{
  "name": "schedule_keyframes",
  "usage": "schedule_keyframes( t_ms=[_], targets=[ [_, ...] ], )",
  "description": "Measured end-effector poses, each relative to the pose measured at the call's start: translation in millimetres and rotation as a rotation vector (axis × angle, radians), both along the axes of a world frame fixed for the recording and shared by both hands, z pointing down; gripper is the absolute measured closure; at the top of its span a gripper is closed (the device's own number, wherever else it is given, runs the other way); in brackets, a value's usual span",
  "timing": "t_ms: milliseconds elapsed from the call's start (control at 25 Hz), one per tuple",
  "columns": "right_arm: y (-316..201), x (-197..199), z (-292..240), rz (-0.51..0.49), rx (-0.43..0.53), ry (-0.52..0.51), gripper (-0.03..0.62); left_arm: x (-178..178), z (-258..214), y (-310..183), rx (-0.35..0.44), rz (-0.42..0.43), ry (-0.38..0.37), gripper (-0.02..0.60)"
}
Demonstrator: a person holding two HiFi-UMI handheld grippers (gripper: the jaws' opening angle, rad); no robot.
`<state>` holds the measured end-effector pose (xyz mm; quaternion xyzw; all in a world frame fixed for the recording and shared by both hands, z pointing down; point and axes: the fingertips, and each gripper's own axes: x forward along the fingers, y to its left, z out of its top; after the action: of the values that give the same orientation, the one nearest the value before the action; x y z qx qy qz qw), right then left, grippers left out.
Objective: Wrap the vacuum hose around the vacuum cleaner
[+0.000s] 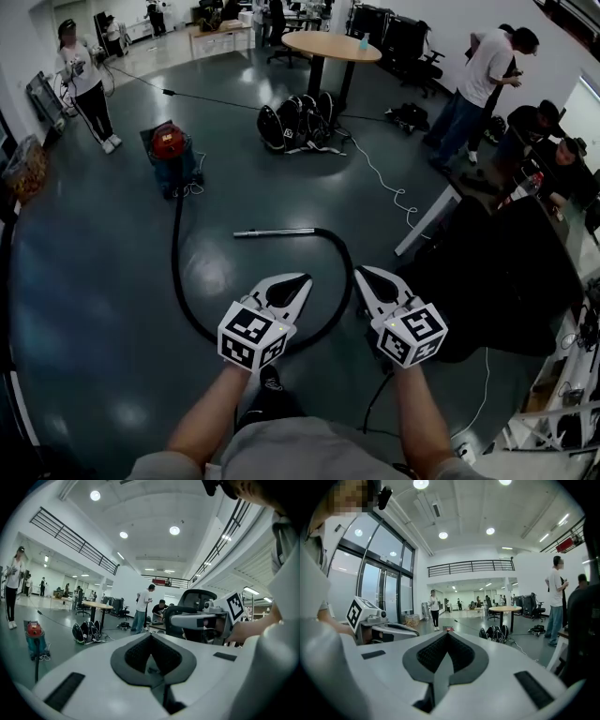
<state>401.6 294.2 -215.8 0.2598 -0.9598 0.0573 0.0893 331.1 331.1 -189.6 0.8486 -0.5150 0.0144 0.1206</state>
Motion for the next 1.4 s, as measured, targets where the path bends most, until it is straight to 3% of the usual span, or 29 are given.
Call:
schedule_keyframes(
  t_ms=[240, 400, 720, 1120, 1400],
  targets=[
    [-42, -31, 13, 0.035, -0.022, 0.062, 0.591, -33, 20, -43, -0.027, 0.037, 0.046, 0.574],
    [-67, -33, 30, 0.090, -0.043, 0.099, 0.591, -37, 35, -65, -0.057, 0.068, 0.055, 0.574],
    [-129, -41, 71, 0.080, -0.094, 0.133, 0.591, -45, 72, -125, -0.110, 0.081, 0.036, 0.574],
    [-250, -14, 123, 0.009, -0.145, 0.152, 0.589, -13, 108, -234, -0.174, 0.014, -0.009, 0.574],
    [-345, -4, 220, -0.050, -0.190, 0.201, 0.589, 0, 183, -321, -0.230, -0.077, -0.036, 0.574]
  ],
)
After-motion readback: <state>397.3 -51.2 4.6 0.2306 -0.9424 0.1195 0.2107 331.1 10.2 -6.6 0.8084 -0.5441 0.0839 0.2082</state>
